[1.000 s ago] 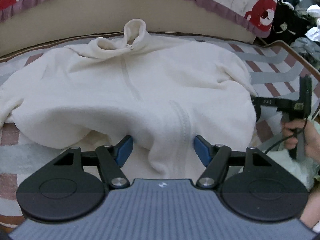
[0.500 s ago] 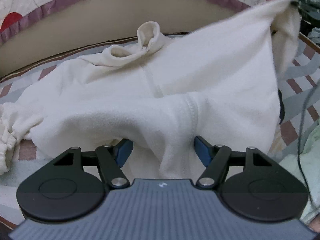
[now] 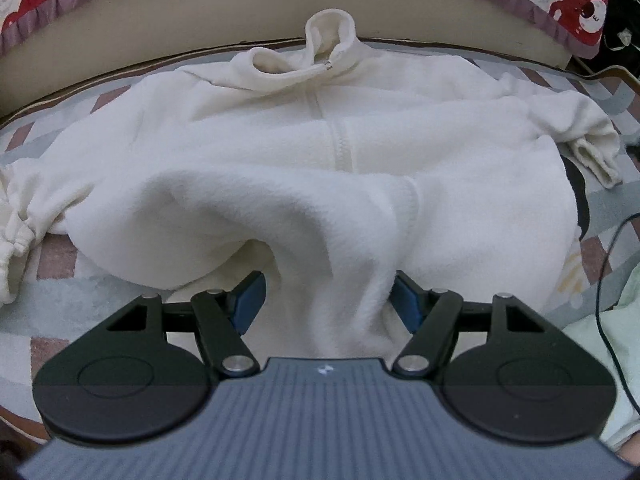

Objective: Fold clothes

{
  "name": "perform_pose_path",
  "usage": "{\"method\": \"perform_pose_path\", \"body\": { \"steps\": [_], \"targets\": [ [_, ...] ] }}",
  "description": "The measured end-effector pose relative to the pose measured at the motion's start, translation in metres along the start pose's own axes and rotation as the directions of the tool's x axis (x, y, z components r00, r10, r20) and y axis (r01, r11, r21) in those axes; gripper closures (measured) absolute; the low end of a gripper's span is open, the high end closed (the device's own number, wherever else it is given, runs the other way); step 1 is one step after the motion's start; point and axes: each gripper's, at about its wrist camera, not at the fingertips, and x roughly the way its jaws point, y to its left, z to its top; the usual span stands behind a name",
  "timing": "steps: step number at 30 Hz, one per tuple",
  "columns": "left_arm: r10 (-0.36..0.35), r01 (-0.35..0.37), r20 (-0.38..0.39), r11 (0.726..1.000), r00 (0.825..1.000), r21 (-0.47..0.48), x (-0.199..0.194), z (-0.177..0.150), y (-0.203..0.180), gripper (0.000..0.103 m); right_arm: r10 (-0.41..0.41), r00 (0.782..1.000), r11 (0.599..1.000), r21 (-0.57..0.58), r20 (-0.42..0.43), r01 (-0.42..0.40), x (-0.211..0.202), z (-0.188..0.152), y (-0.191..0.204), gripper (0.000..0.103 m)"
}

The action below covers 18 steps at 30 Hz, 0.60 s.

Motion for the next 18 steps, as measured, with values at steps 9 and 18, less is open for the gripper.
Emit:
{"method": "perform_pose_path", "body": {
  "steps": [9,18],
  "targets": [
    [0.017,-0.016,-0.038,1.000,0.999,0.022,0.015,-0.003,-0.011,0.035,0.271,0.962,0.846,0.485,-0.031,-0.223,0.014,-0.042,-0.048,0.047],
    [0.014,-0.015,-0.038,1.000,0.999,-0.014,0.012,0.000,-0.006,0.035,0.283,0.959,0.755,0.621,-0.017,-0.212,0.051,-0.052,-0.036,0.035]
  ]
}}
